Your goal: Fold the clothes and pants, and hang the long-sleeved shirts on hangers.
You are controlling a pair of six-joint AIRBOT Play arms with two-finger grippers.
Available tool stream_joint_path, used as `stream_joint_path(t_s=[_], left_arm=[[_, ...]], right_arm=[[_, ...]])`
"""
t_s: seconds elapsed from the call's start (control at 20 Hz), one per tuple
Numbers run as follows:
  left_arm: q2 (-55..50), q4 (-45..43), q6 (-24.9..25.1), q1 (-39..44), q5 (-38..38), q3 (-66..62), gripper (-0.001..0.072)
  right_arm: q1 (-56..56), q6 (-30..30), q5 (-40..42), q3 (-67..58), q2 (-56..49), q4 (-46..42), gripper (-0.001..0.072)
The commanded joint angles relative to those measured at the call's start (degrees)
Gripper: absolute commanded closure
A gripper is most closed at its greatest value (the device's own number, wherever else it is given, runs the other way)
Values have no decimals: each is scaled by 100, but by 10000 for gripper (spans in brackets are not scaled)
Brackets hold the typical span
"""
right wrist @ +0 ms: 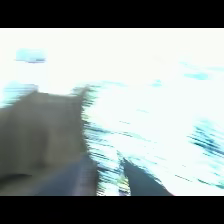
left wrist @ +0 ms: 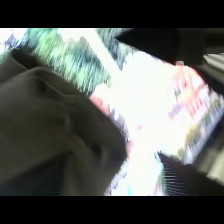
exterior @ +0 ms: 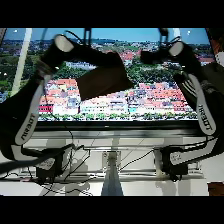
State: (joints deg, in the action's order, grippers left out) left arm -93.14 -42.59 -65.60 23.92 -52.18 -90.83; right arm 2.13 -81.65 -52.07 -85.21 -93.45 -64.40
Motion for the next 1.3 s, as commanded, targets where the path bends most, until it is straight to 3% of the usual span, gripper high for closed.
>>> stream_joint_path(t_s=[0.0, 0.2, 0.3, 0.45, 0.65, 0.8, 0.85, 0.9, 0.95, 1.0, 1.15, 1.25], left_arm=[[-448, -140, -2, 680, 1631, 4, 7], [-420, -625, -4, 420, 1344, 4, 8], [-420, -627, -4, 212, 984, 4, 8], [-369, -623, -9, -79, 568, 4, 8], [-52, -625, -7, -446, 291, 4, 8], [181, -625, -7, -660, 278, 4, 8], [236, -625, -7, -699, 225, 4, 8], [308, -625, -7, -748, 114, 4, 9], [385, -627, -4, -796, -50, 4, 10], [468, -629, -4, -850, -201, 4, 10], [807, -809, -4, -1104, -649, 4, 22], [1185, -1408, -7, -1340, -826, 4, 22]], right_arm=[[-1408, 177, -1270, 2, -76, 61, 221], [-1888, 597, -1996, 4, -756, 1401, 141], [-1604, 835, -2033, 4, -1228, 2437, 22], [-706, 953, -1631, -9, -1829, 3193, 20], [546, 929, -1209, -282, -2238, 3084, 24], [1237, 885, -942, -616, -2409, 3034, 71], [1427, 892, -723, -743, -2411, 2844, 157], [1558, 894, -568, -892, -2411, 2597, 292], [1650, 925, -520, -1086, -2409, 2262, 558], [1687, 920, -533, -1287, -2406, 1939, 701], [1554, 861, -953, -1891, -2232, 1073, 702], [1290, 498, -1095, -2044, -1808, 323, 702]])
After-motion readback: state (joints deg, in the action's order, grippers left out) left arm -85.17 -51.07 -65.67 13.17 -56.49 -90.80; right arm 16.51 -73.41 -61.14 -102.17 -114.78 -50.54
